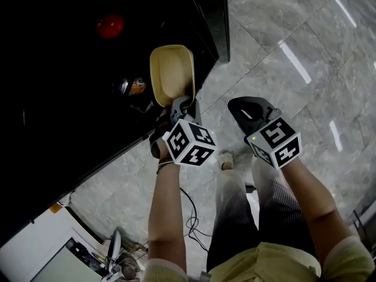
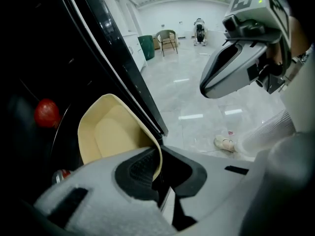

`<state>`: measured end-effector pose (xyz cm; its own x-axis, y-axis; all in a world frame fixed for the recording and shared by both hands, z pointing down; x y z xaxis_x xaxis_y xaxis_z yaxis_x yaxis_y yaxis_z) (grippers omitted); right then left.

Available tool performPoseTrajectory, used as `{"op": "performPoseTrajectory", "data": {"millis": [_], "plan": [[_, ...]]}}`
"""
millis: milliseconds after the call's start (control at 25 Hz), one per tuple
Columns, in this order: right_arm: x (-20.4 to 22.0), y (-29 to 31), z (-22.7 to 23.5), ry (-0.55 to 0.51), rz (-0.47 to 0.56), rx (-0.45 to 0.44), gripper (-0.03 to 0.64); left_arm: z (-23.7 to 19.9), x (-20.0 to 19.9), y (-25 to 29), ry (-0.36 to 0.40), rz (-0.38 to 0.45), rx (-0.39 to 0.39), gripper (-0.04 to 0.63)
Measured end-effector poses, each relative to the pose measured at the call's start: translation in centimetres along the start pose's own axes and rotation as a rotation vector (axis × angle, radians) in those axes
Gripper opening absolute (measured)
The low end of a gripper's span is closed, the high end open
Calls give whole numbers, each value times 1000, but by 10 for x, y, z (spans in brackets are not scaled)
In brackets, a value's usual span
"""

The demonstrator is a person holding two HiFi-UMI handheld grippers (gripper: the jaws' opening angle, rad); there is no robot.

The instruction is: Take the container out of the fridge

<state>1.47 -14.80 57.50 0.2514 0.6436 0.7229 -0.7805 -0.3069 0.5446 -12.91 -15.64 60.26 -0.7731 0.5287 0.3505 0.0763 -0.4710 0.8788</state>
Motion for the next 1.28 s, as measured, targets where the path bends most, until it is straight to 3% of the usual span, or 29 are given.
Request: {"op": "performPoseTrajectory", "data": {"millis": [400, 1280], "plan": [[-20, -33, -31, 1, 44, 31, 29, 22, -3, -54, 9, 45, 31, 32], [-93, -136, -85, -2, 151, 73, 28, 39, -39, -178, -109, 172, 59, 32]]}}
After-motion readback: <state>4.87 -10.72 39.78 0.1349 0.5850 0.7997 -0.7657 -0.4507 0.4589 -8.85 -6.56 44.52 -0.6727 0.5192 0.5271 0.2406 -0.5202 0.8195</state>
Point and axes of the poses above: the fingertips, and each gripper's own axes: y forward along the fingers, z to its right, x out of its underside, the point moved 6 cm from there along -y, backward along the fingers, and after that the axes turned 4 degrees about -x, right-handed, at the moved point
